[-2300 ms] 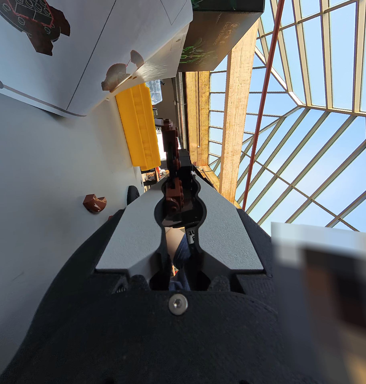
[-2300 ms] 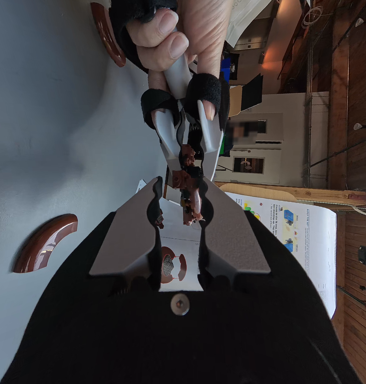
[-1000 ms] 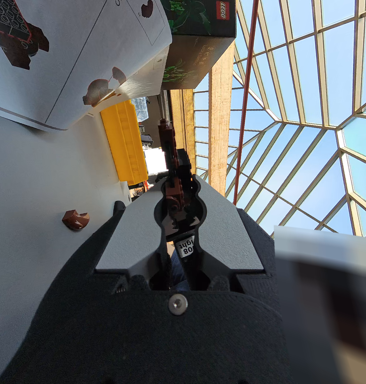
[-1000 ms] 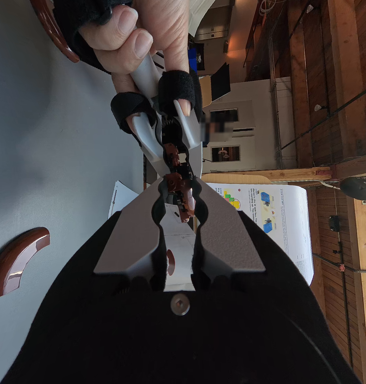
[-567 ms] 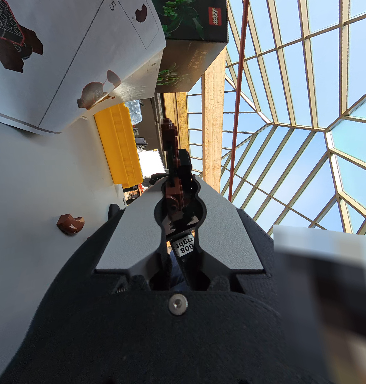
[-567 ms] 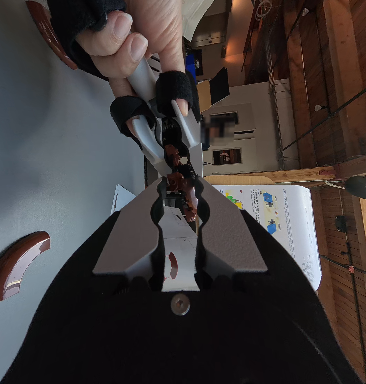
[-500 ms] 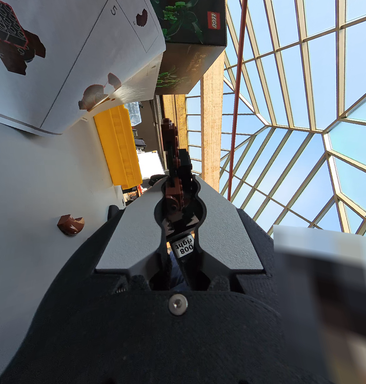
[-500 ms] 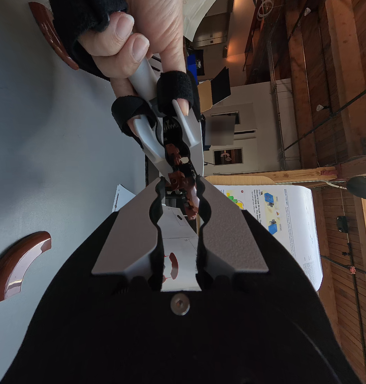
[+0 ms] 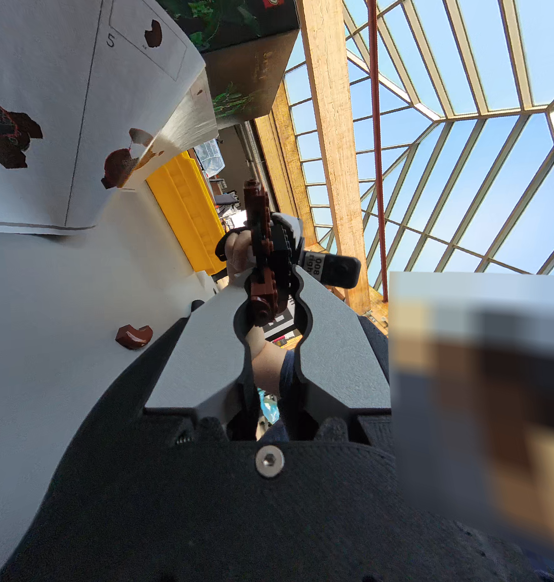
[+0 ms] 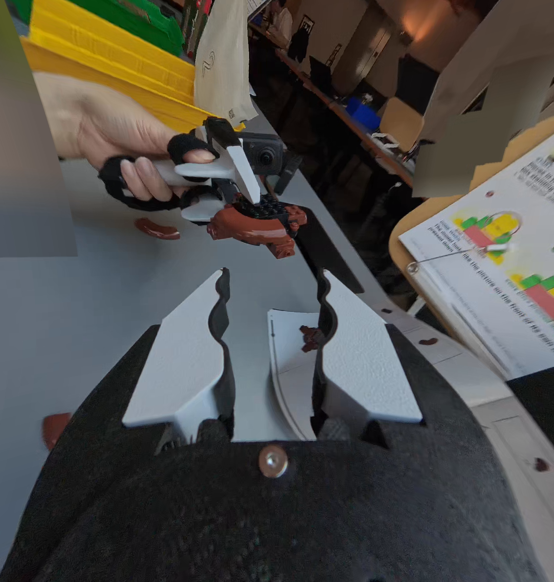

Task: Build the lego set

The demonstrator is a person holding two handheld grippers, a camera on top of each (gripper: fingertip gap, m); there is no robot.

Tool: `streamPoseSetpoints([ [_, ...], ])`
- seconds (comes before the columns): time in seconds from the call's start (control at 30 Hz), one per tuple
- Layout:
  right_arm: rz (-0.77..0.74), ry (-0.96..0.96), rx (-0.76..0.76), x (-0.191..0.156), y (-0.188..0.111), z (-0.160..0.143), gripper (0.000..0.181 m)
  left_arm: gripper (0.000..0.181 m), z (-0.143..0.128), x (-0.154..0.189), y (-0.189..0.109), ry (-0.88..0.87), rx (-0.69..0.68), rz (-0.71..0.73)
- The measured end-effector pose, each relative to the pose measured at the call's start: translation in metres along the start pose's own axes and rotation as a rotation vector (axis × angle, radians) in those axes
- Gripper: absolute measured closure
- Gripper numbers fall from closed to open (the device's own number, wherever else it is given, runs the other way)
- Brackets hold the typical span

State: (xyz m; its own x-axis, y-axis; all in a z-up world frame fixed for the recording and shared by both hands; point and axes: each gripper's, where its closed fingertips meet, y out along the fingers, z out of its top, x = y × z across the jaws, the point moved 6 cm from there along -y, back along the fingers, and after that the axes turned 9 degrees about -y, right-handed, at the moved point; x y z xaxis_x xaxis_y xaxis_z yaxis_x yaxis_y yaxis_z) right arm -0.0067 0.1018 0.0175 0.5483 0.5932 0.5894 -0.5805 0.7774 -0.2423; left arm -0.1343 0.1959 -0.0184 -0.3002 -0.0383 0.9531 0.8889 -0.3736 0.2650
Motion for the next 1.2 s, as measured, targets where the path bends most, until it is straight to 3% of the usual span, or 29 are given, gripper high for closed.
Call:
streamPoseSetpoints([
  [0.17,0.271,0.77,0.139,0.019,-0.004,-0.003,0.119,0.164,-0.007,0.015,0.017,0.223,-0.061,0.039],
  [0.37,0.482,0.993,0.221,0.018,-0.012,0.002,0.128,0.164,-0.019,0.027,0.039,0.418,-0.099,0.089],
  [0.73,0.486,0.871,0.32,0.02,-0.028,0.032,0.146,0.164,-0.044,0.069,0.057,0.79,-0.131,0.094],
  [0.9,0.475,0.779,0.401,0.022,-0.039,0.051,0.149,0.164,-0.055,0.08,0.062,0.961,-0.155,0.167],
  [1.0,0.446,0.676,0.339,0.017,-0.041,0.055,0.149,0.164,-0.061,0.088,0.065,1.011,-0.152,0.148],
  [1.2,0.443,0.59,0.395,0.014,-0.048,0.07,0.16,0.164,-0.072,0.099,0.069,1.099,-0.163,0.125],
])
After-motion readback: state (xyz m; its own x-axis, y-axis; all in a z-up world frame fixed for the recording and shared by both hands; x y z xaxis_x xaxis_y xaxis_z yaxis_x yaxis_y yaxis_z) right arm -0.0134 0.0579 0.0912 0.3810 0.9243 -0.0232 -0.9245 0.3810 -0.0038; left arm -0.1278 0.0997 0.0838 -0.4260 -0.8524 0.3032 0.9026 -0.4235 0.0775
